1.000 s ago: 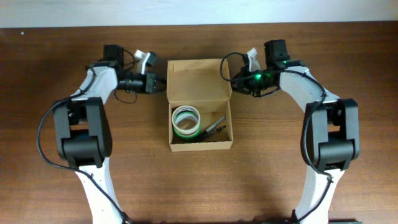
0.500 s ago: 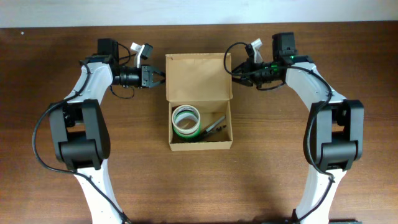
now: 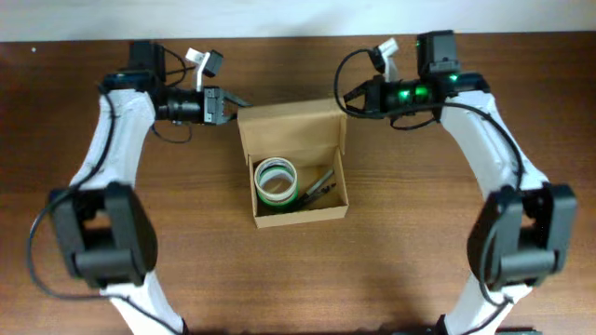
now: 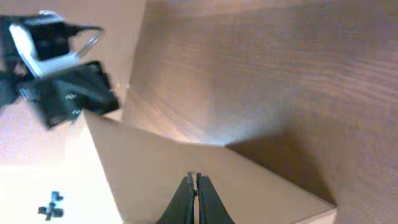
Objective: Pack container
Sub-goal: 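Fold the lid down over the box with both grippers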
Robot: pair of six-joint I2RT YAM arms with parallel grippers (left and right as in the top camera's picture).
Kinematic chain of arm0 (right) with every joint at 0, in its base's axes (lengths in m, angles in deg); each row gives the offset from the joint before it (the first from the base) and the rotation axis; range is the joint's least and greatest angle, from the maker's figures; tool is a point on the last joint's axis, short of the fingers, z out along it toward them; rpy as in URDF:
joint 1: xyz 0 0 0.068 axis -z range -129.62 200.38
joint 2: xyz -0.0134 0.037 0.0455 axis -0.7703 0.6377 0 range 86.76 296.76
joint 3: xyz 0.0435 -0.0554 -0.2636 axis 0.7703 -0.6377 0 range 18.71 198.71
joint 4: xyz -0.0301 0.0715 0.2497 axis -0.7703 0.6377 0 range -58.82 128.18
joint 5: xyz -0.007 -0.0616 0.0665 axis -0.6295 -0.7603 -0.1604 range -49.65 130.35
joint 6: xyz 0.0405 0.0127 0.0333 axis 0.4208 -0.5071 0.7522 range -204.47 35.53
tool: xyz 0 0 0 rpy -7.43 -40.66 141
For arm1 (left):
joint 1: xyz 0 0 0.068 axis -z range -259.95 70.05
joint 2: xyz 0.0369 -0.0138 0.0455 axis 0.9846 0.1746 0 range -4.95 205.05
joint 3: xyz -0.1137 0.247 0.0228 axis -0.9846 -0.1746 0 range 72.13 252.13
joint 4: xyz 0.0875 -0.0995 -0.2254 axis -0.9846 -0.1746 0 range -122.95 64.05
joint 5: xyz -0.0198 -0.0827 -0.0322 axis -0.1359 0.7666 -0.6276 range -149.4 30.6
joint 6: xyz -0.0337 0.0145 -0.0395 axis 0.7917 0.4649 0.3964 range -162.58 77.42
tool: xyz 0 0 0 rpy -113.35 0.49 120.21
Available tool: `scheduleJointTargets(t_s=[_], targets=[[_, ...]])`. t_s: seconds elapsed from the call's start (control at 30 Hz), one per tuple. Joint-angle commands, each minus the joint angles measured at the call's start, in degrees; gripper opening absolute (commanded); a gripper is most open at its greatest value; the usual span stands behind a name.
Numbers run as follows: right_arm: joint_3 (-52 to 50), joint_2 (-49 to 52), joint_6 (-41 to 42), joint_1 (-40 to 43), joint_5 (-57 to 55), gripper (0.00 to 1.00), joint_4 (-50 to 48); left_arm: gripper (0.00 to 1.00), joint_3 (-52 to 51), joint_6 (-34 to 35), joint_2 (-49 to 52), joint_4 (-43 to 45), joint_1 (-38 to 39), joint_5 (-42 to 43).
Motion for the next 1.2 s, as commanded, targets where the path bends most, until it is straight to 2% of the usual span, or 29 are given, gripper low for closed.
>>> scheduleJointTargets(t_s=[0.0,0.33,0.47,0.63,0.8,1.17], targets=[[1.2,-4.2,-4.4,-0.7,-5.9,0.04,4.1,0.02,1.0,-0.4,-7.0,-4.8,0.3,-7.4],[1.2,-9.0,-7.0,-4.8,-18.9,0.04,18.3,0.02,1.0,-2.9,-12.5,-21.6,3.5,-25.1],[1.2,-11.2,-8.4,-7.8,-23.3,0.04,22.4,0.02,0.9,-5.2,-12.5,-26.8,6.3,-26.5],[1.2,-12.8,-8.4,-9.9,-29.4,0.04,25.4,0.02,0.9,-4.9,-12.5,-28.7,9.1,-31.6],[0.9,-12.9,-8.4,-11.0,-32.5,0.04,29.1,0.02,0.0,-2.3,-12.5,-29.6,12.9,-41.9],[-1.8,-12.7,-8.4,-14.6,-34.7,0.04,30.4,0.02,-10.6,2.7,-12.4,-20.2,17.8,-43.8]])
